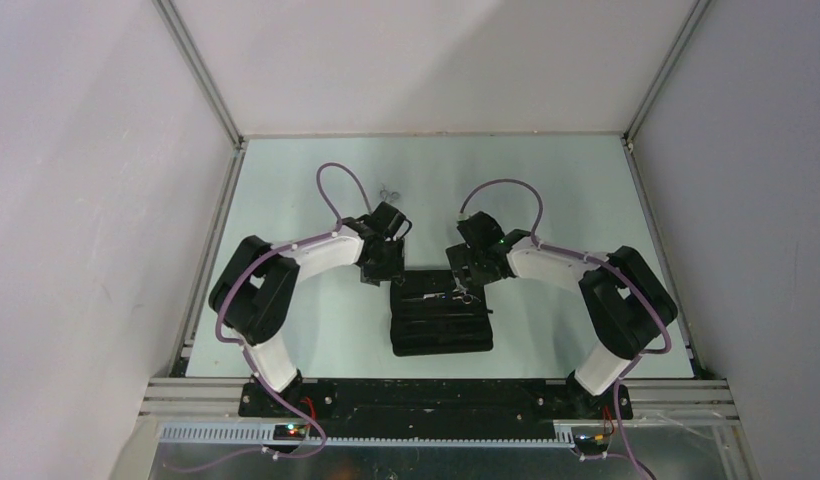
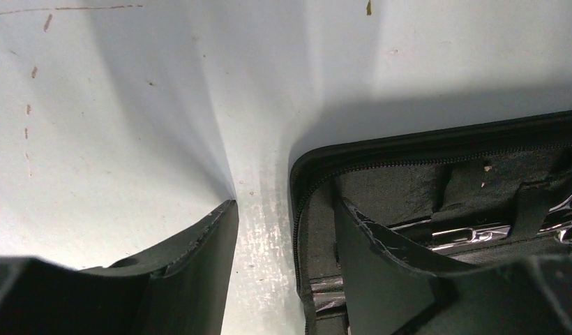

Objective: Sort the hair-cutting tools
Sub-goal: Place the scissors at the center of the board, then move the scissors to the center of the board.

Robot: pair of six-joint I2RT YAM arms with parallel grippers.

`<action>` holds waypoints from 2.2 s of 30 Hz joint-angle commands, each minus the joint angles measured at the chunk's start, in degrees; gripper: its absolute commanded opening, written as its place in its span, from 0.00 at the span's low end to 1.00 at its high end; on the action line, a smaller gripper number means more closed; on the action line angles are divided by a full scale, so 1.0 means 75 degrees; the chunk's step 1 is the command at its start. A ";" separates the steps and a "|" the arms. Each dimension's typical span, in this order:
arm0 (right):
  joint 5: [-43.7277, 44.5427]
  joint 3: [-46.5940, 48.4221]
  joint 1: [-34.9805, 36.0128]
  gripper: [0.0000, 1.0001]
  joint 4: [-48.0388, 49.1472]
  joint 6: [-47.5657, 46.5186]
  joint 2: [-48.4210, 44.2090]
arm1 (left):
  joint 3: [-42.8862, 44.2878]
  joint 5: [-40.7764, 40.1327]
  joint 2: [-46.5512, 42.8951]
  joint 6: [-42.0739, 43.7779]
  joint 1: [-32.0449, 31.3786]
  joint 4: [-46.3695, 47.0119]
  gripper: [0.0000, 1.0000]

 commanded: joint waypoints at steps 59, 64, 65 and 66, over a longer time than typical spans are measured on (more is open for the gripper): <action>-0.0067 -0.3193 -0.2433 0.99 0.1767 0.1444 -0.7680 | 0.3458 -0.1441 0.1262 0.0971 0.1430 -0.0791 0.70; -0.0094 -0.3210 -0.2450 0.99 0.1784 0.1435 -0.7659 | 0.4156 -0.1387 0.2102 0.1223 0.1466 -0.1047 0.56; -0.0085 -0.3212 -0.2455 0.99 0.1779 0.1435 -0.7663 | 0.4299 -0.1367 0.2277 0.1239 0.1473 -0.1063 0.55; -0.0085 -0.3214 -0.2450 0.99 0.1772 0.1435 -0.7671 | 0.4372 -0.1318 0.2357 0.1266 0.1478 -0.1121 0.53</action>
